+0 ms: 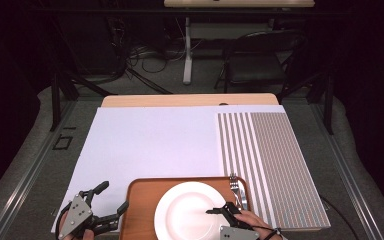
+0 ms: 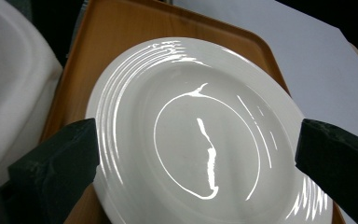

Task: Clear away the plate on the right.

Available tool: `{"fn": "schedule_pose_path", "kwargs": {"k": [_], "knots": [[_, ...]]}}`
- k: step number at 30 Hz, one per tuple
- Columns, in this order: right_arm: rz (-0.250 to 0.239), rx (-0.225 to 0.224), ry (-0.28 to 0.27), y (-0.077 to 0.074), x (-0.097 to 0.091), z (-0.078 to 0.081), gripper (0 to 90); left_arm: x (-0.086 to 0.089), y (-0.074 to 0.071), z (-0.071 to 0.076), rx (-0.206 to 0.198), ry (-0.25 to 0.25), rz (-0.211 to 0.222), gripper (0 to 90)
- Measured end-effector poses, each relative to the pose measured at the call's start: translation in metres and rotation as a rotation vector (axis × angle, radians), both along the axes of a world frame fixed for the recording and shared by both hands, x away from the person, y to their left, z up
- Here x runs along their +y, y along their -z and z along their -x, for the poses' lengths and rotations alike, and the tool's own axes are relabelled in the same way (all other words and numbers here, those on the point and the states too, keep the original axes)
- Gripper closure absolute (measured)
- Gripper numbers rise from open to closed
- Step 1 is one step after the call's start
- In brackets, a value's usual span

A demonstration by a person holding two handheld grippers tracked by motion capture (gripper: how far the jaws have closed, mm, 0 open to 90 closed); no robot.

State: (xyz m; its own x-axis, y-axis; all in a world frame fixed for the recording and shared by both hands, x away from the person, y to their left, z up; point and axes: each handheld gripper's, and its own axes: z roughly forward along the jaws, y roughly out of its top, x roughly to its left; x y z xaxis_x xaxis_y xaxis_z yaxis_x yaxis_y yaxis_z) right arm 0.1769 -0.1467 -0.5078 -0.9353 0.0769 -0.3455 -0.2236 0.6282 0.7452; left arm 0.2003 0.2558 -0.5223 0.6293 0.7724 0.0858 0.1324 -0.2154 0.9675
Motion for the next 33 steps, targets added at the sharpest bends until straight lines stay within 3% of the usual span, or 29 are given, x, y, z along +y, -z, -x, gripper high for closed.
{"fn": "schedule_pose_path", "kwargs": {"k": [6,16,24,33], "knots": [[-0.048,0.028,0.141,0.000,-0.009,-0.014,0.0,0.000,0.000,0.000,0.001,-0.001,0.000,15.2],[-0.212,0.063,0.367,-0.010,-0.043,-0.032,0.0,0.000,0.000,0.000,0.002,-0.007,0.008,15.2],[-0.307,0.036,0.570,-0.015,-0.078,-0.043,0.0,0.001,0.000,0.000,0.002,-0.008,0.006,15.2],[-0.352,-0.012,0.732,-0.012,-0.110,-0.044,0.0,0.002,0.000,0.000,0.001,-0.017,0.011,15.2]]}}
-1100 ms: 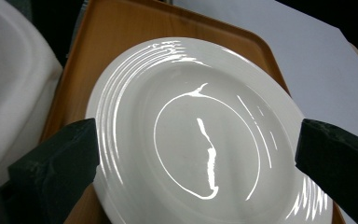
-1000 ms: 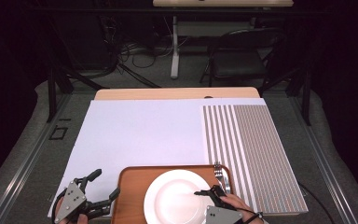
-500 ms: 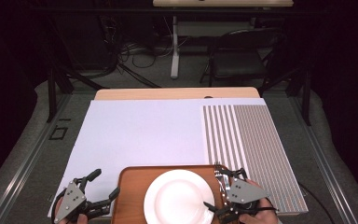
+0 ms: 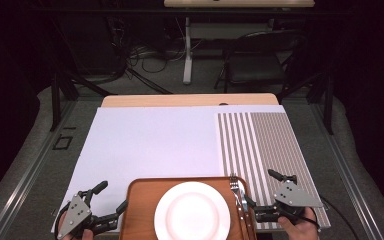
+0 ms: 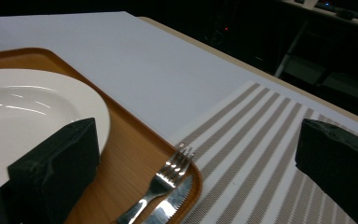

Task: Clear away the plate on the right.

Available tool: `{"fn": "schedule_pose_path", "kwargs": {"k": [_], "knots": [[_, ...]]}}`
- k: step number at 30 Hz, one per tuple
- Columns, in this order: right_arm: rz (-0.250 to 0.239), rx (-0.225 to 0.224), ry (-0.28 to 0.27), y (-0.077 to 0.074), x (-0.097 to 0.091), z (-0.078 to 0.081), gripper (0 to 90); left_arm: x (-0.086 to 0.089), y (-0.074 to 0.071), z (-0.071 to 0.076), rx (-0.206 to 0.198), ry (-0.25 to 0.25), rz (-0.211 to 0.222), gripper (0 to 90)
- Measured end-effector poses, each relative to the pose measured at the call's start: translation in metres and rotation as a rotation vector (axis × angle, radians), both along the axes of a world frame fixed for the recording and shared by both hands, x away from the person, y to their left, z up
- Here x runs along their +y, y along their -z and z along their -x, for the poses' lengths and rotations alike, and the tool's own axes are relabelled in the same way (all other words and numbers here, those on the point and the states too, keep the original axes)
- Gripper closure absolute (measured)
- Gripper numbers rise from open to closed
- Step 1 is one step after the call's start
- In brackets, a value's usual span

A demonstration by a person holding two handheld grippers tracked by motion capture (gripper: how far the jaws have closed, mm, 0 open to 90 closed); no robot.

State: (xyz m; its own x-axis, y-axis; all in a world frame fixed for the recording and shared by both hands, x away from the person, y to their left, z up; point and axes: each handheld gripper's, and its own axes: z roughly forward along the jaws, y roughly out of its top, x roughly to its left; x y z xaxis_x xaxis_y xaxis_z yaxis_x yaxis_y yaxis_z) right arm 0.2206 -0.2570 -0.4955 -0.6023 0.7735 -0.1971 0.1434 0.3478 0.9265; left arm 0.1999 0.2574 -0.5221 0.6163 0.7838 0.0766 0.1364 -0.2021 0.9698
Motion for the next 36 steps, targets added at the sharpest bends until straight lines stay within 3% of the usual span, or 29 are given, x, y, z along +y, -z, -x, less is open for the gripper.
{"fn": "schedule_pose_path", "kwargs": {"k": [6,18,22,27,36], "knots": [[0.022,-0.030,0.094,0.006,-0.015,0.004,0.0,0.000,0.000,0.000,0.001,-0.001,-0.001,15.2],[-0.011,0.033,0.216,0.017,-0.046,0.003,0.0,0.001,0.000,-0.001,0.001,-0.011,0.000,15.2],[-0.032,0.050,0.225,0.022,-0.052,-0.001,0.0,0.002,0.000,-0.001,0.001,-0.014,0.002,15.2],[0.002,0.044,0.251,0.029,-0.056,-0.004,0.0,0.002,0.000,-0.001,0.003,-0.012,0.002,15.2],[-0.002,0.074,0.257,0.037,-0.059,-0.010,0.0,0.003,0.000,-0.001,0.003,-0.014,0.006,15.2]]}}
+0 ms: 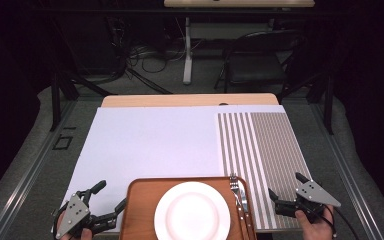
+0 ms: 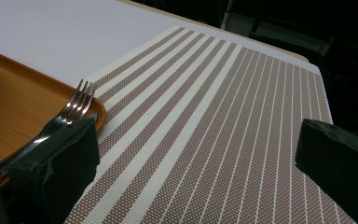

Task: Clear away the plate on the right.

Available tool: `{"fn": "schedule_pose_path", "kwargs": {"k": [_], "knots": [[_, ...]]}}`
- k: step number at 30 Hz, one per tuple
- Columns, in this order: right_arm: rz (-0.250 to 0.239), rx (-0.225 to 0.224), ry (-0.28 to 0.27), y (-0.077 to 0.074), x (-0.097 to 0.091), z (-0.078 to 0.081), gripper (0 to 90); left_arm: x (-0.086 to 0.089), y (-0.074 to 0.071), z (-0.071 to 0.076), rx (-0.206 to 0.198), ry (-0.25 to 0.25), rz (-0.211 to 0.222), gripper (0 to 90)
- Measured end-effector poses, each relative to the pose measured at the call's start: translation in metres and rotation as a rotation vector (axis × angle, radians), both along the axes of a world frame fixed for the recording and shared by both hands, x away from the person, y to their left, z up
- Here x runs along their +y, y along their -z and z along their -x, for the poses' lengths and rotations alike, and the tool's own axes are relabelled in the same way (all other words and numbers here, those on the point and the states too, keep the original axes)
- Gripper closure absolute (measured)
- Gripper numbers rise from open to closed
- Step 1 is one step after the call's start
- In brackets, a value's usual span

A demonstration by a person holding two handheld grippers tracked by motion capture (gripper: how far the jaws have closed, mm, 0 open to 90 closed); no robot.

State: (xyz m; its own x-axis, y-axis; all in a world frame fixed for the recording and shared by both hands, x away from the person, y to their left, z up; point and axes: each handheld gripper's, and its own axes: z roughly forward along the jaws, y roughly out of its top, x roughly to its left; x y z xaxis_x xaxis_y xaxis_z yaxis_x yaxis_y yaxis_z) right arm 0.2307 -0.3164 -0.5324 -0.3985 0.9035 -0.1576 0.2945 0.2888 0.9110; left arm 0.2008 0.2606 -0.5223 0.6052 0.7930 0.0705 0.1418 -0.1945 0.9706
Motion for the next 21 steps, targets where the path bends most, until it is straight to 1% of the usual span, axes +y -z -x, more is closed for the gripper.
{"fn": "schedule_pose_path", "kwargs": {"k": [2,6,10,13,16,17,21], "knots": [[-0.007,0.013,0.000,0.0017,-0.0005,-0.0007,0.0,0.0000,0.0000,0.0000,0.000,-0.001,0.000,15.2],[-0.011,0.018,0.004,0.0034,-0.0013,-0.0018,0.0,-0.0001,0.0003,-0.0001,0.001,-0.001,0.002,15.2],[-0.002,0.026,0.001,0.0048,-0.0008,-0.0027,0.0,0.0005,0.0004,-0.0005,0.003,0.001,0.000,15.2],[-0.006,0.035,0.000,0.0060,-0.0004,-0.0034,0.0,0.0007,0.0007,-0.0008,0.005,-0.002,0.001,15.2],[0.000,0.060,0.001,0.0073,-0.0002,-0.0043,0.0,0.0012,0.0008,-0.0009,0.007,-0.005,0.007,15.2],[0.010,0.063,0.005,0.0079,-0.0003,-0.0046,0.0,0.0014,0.0008,-0.0007,0.007,-0.006,0.010,15.2],[0.010,0.069,0.010,0.0089,-0.0014,-0.0056,0.0,0.0022,0.0010,-0.0018,0.011,-0.009,0.013,15.2]]}}
